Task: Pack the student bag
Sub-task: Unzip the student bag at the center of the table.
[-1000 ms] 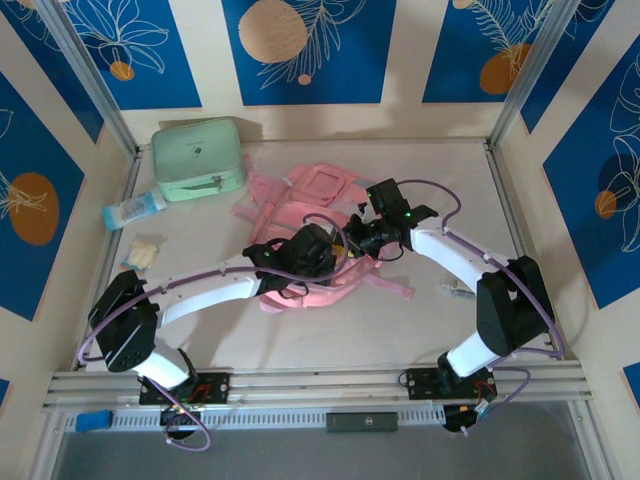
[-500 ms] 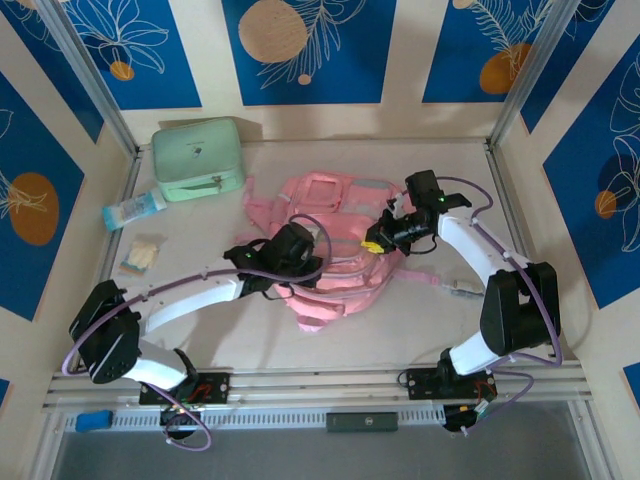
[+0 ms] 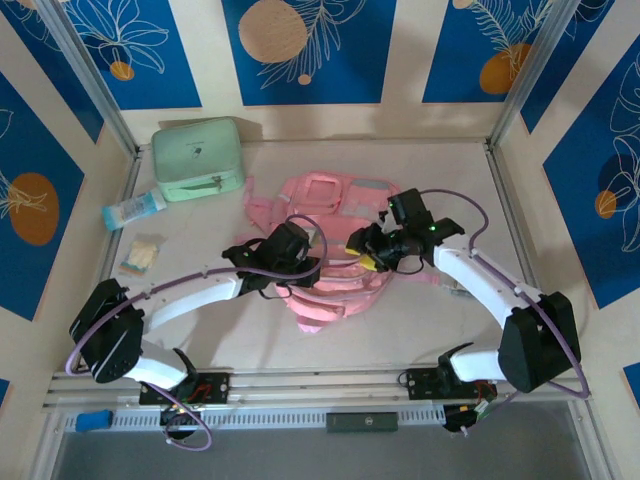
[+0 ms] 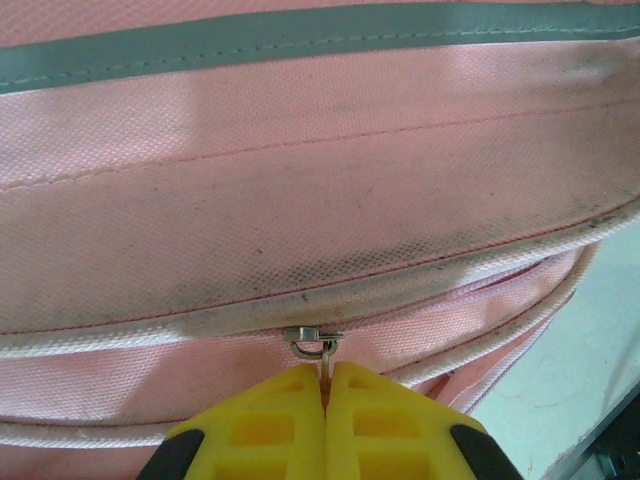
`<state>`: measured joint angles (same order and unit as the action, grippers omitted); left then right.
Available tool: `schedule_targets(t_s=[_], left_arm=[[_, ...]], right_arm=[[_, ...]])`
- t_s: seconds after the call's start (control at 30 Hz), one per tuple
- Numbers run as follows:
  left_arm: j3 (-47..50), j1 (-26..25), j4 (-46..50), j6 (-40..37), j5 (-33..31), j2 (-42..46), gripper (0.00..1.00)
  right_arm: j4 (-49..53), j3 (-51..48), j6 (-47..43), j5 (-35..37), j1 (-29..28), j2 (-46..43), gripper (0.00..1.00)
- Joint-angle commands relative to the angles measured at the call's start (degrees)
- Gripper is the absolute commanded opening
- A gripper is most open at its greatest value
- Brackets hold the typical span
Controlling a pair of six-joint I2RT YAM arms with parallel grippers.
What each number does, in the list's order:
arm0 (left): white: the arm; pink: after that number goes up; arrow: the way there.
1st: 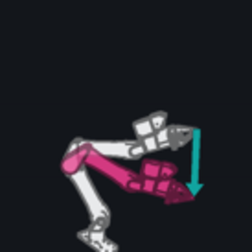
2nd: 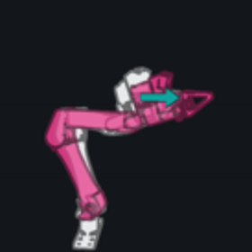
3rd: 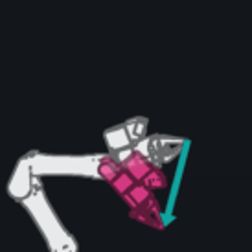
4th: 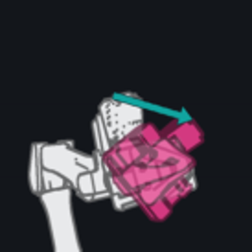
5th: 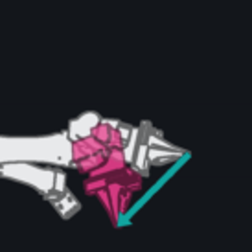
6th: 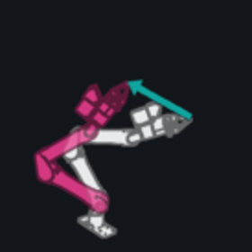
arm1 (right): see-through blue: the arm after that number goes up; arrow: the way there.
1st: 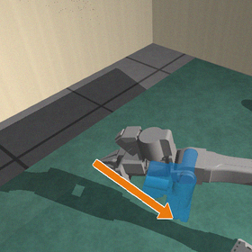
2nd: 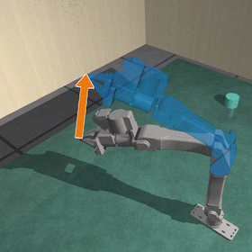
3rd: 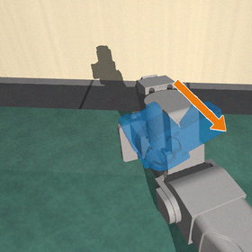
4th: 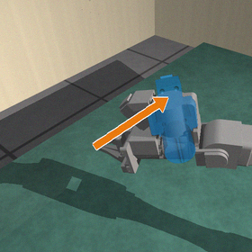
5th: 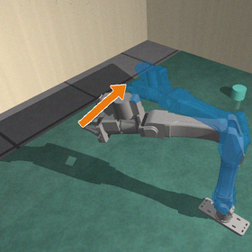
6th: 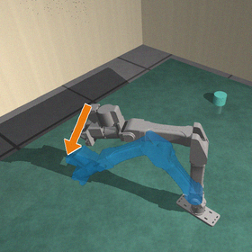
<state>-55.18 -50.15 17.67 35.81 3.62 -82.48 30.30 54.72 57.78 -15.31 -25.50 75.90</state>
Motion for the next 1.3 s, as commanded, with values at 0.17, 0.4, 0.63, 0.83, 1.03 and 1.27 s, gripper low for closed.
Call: schedule_targets(t_s=[0.17, 0.4, 0.63, 0.83, 1.03, 1.27], left_arm=[[-0.10, -0.83, -1.61, 0.82, 1.71, 0.43, 0.00], [0.03, -0.85, -0.20, 0.16, 1.48, 1.10, 0.00], [2.81, -0.39, 4.91, -1.04, -1.25, 6.26, 0.00], [5.11, 4.96, 9.18, -3.41, -1.86, 8.18, 0.00], [4.44, 12.83, 8.05, -7.36, -0.81, 6.37, 0.00], [1.99, 17.28, 4.82, -9.01, 0.75, 1.14, 0.00]], right_arm=[[-5.71, 3.10, 8.47, 10.72, -8.69, 1.40, 0.45], [-2.98, 6.27, 3.65, 14.11, -8.31, 3.97, 0.20], [-2.07, 1.24, -2.88, 4.08, 2.39, -1.20, 0.01], [1.26, 1.77, -11.91, -8.21, 13.55, -1.37, 0.00], [2.70, 4.90, -16.41, -12.84, 19.53, 3.52, 0.00], [3.27, 7.29, -19.02, -12.52, 19.33, 7.29, 0.00]])
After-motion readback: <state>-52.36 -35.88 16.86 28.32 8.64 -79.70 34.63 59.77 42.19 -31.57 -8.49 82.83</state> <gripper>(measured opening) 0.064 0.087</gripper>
